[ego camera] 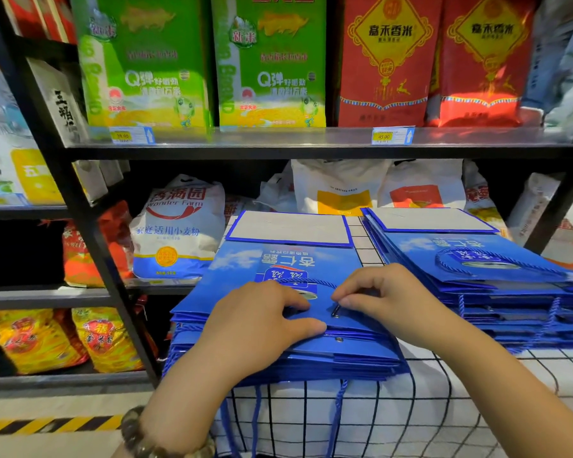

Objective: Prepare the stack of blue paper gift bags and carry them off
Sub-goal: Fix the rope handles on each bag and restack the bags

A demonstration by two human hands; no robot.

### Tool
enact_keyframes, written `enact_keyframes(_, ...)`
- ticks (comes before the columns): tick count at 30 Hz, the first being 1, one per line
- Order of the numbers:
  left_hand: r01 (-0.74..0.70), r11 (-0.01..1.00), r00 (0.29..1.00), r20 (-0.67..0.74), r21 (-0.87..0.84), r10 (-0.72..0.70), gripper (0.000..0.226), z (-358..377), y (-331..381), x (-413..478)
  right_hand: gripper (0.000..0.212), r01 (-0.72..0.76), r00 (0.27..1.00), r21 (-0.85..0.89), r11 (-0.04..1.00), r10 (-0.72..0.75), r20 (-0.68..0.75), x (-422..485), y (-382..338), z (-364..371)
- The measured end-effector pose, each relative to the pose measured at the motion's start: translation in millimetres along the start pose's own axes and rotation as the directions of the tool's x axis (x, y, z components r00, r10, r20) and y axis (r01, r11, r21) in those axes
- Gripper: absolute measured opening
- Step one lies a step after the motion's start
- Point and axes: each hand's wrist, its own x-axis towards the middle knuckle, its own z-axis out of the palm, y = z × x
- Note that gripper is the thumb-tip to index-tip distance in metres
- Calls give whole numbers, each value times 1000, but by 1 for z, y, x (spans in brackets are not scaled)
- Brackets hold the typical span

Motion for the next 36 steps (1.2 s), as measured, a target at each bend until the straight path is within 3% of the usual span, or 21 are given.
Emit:
enact_keyframes(14,-20,1000,1000,-16,-3,20,37,3,-1,1,26,8,996,-119,993,3,92,2,-4,-5)
enact_keyframes(20,-49,999,998,-25,11,49,29,4,1,3,12,73,989,-252,965,-38,140,9,-5,-4)
enact_keyframes(27,-40,996,997,-61,75,45,34,1,6,6,16,76,982,-255,964,-29,185,7,-8,-6)
enact_keyframes(29,-27,996,997,-70,90,33,37,1,7,7,21,23,988,-166,986,3,157,3,-9,-9)
enact_keyframes(31,-22,991,995,-92,132,34,38,0,9,7,29,-14,986,-66,998,25,164,-4,-10,-14)
enact_keyframes(34,-26,982,983,-173,186,59,36,1,18,9,40,11,973,-142,990,22,229,-10,-9,-14)
enact_keyframes(36,-24,989,963,-263,148,63,28,3,26,7,35,1,979,-172,985,34,202,-8,-5,-12)
